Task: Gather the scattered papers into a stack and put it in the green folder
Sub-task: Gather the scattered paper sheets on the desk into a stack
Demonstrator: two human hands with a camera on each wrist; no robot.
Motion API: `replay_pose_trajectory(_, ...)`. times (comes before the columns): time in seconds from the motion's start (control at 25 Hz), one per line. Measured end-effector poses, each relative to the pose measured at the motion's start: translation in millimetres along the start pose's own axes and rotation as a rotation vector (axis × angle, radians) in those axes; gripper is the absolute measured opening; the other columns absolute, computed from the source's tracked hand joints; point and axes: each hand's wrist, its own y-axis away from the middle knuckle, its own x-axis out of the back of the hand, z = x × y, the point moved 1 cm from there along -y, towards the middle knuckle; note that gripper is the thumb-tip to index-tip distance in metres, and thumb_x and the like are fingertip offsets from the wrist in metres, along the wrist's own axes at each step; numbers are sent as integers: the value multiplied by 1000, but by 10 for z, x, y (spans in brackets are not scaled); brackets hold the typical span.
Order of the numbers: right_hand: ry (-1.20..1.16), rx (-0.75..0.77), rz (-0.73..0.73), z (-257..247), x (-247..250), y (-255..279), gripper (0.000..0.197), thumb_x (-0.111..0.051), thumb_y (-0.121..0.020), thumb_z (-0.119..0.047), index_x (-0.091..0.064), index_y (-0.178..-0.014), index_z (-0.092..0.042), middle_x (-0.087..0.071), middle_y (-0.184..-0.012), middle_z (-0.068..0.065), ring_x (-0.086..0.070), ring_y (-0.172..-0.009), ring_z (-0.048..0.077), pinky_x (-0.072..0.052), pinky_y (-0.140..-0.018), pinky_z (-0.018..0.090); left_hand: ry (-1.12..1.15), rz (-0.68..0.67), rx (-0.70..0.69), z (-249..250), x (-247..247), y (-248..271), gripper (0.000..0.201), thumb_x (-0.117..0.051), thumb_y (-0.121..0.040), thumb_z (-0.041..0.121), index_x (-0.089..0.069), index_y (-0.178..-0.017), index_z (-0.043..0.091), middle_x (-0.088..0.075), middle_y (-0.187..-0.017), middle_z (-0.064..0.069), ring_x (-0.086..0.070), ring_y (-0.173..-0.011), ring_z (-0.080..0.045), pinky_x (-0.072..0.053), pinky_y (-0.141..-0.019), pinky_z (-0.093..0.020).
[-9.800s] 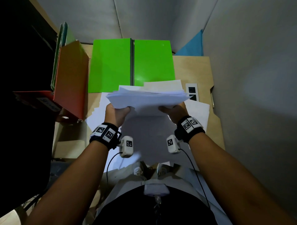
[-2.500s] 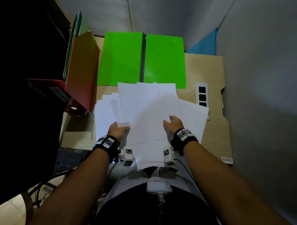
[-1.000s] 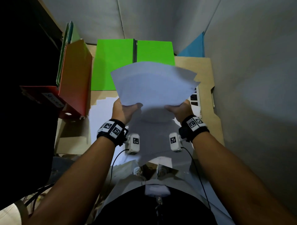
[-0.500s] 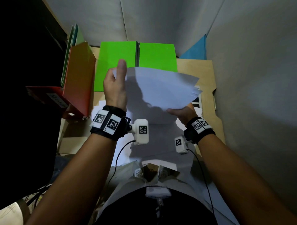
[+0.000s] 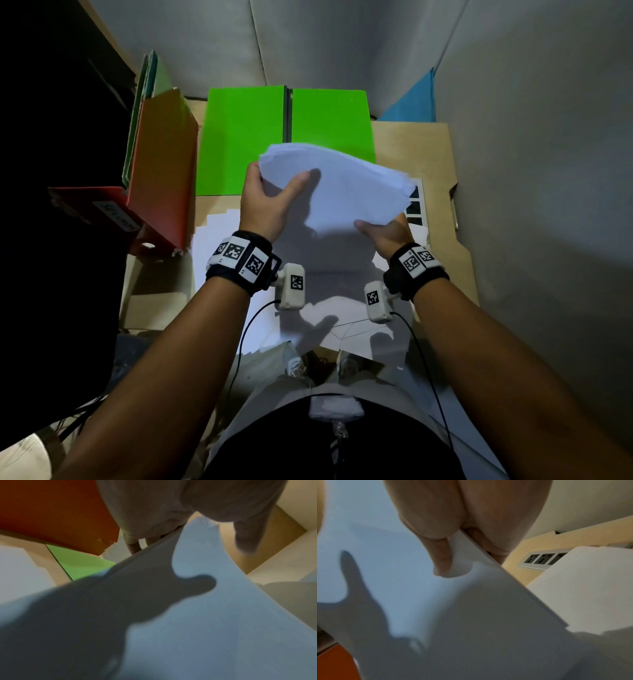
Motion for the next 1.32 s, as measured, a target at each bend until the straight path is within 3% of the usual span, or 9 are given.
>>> replay_pose_trajectory(0.16,-8,128,44,-136,91,-40,37,-77,-78,-16,-65,-112,-6,-70,-105,1,-68,-95,17,-51,-91,29,-130,-150,112,-243,67,-92,57,-86,-71,12,-56,-119,9,-68,-118,-6,-65,-107,-17,-54,-93,-31)
replay_pose_trajectory(0.32,-75,144,-66,-133,202,-39,27,-73,-80,-3,-67,-104,-13,-71,-104,1,-70,-94,14,-53,-89,30,-194,-174,297,-620,82,-48,39,-80,-78,7,-66,-114,4,-73,-109,-10,-71,-96,-23,-55,-93,-46)
replay_pose_trajectory(0.48,-156,-131,-250,163,283,30,42,-78,-72,-1,-63,-111,-7,-72,-99,4,-69,-95,23,-56,-85,35,-162,-109,361,-747,-56,117,26,-78,-78,11,-68,-101,7,-74,-97,-12,-68,-78,-21,-58,-79,-44)
replay_pose_trajectory(0.64,-189,-312,-139,541,324,-2,94,-79,-66,1,-30,-146,-1,-53,-135,16,-56,-120,33,-49,-89,31,-440,-286,542,-945,-99,260,47,-79,-80,25,-60,-118,6,-66,-111,-4,-63,-93,-21,-52,-84,-36)
replay_pose_trajectory(0.72,-67,-385,-12,633,452,6,75,-67,-81,8,-27,-145,6,-46,-135,12,-50,-120,30,-40,-94,31,-571,-216,697,-1127,114,278,64,-79,-80,34,-50,-133,12,-59,-130,-9,-60,-112,-29,-50,-96,-40)
replay_pose_trajectory(0.8,110,-420,53,636,651,102,52,-65,-86,4,-42,-130,16,-51,-123,12,-53,-103,27,-39,-86,32,-761,7,792,-1289,516,283,75,-77,-78,39,-42,-138,14,-48,-140,-13,-49,-127,-34,-45,-103,-46)
replay_pose_trajectory(0.96,298,-490,66,1083,989,-10,50,-73,-81,-8,-53,-119,16,-63,-110,18,-61,-94,29,-41,-83,32,-930,361,973,-1468,1163,413,87,-74,-64,42,-36,-135,10,-38,-137,-15,-44,-125,-34,-45,-100,-46)
replay_pose_trajectory(1.2,422,-511,61,1084,872,-21,36,-74,-77,-11,-59,-103,8,-63,-100,13,-60,-89,25,-47,-81,33,-754,220,926,-1503,1183,317,68,-75,-70,37,-53,-125,5,-62,-123,-13,-62,-109,-35,-52,-87,-36)
replay_pose_trajectory(1.32,402,-505,73,1046,825,-31,49,-74,-73,-5,-56,-115,12,-65,-109,21,-63,-97,33,-46,-80,37,-745,240,845,-1483,1084,324,53,-74,-74,31,-57,-120,12,-57,-127,-11,-56,-115,-32,-46,-83,-35)
